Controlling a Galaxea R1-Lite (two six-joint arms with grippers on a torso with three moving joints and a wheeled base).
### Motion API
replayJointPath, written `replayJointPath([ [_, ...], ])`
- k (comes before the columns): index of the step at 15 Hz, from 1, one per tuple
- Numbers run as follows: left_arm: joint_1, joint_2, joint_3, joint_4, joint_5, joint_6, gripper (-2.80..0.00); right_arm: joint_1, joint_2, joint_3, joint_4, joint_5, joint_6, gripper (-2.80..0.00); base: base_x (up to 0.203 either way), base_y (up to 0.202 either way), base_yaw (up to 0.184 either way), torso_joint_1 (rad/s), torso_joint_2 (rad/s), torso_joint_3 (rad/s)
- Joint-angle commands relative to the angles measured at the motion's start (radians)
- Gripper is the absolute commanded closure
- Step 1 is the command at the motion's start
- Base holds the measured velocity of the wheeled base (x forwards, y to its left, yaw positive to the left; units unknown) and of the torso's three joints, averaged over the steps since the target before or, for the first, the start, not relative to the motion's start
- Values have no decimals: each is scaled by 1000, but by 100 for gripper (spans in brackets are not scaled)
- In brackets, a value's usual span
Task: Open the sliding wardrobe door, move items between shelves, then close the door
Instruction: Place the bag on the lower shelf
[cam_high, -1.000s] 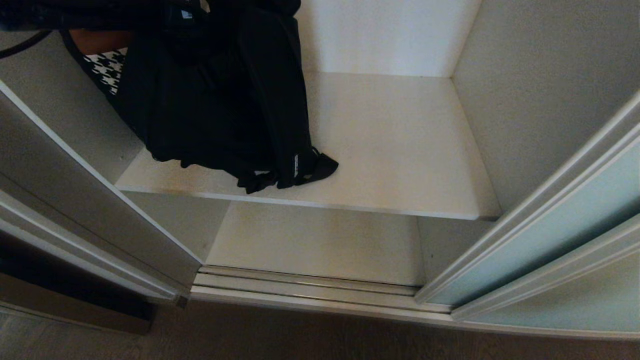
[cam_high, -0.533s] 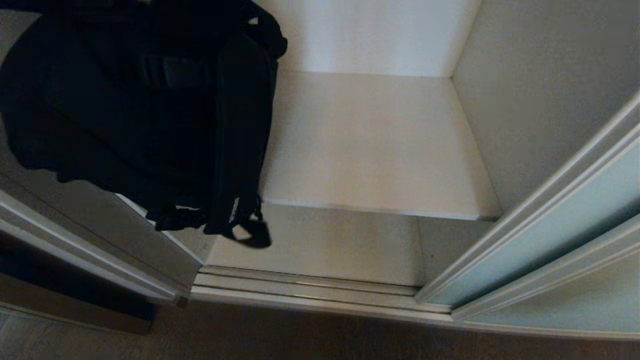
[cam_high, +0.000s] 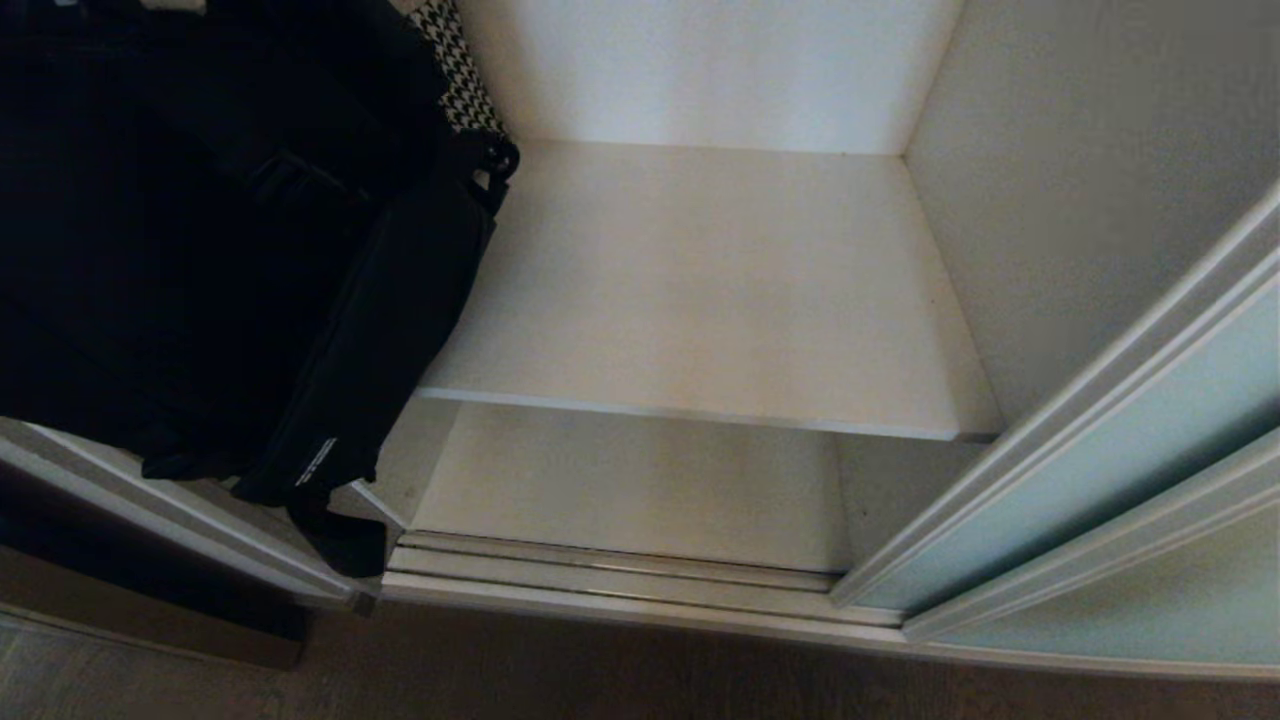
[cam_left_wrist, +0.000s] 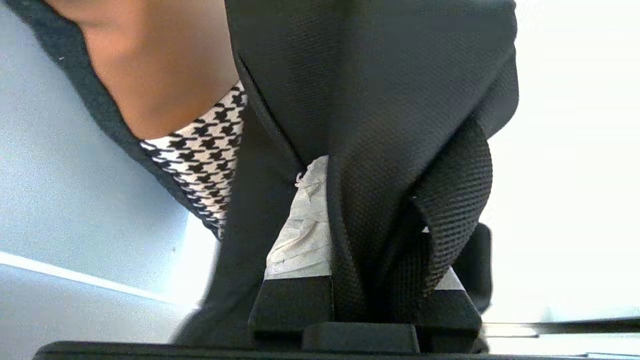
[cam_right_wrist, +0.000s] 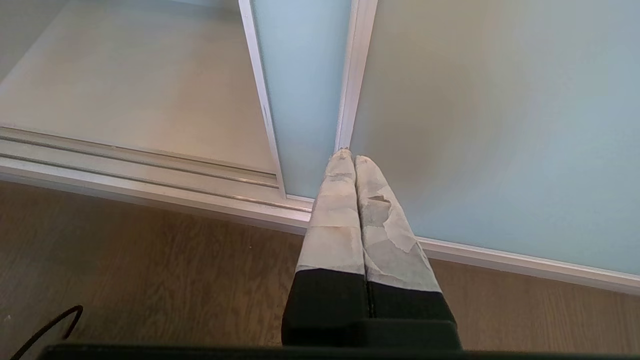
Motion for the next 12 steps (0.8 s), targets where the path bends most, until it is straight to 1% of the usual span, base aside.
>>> replayJointPath([
  [1,1,-29,17,2,-1,1,0,0,-2,2,0,0,-1,0,0,0,0,0,0,0],
  [5,1,-48,17,5,1,-26,0,0,-2,2,0,0,-1,0,0,0,0,0,0,0],
  [9,3,-65,17,3,1,-42,0,0,-2,2,0,0,-1,0,-183,0,-2,2,3,2],
  [12,7,-68,17,3,1,-42,0,0,-2,2,0,0,-1,0,-195,0,1,3,2,1],
])
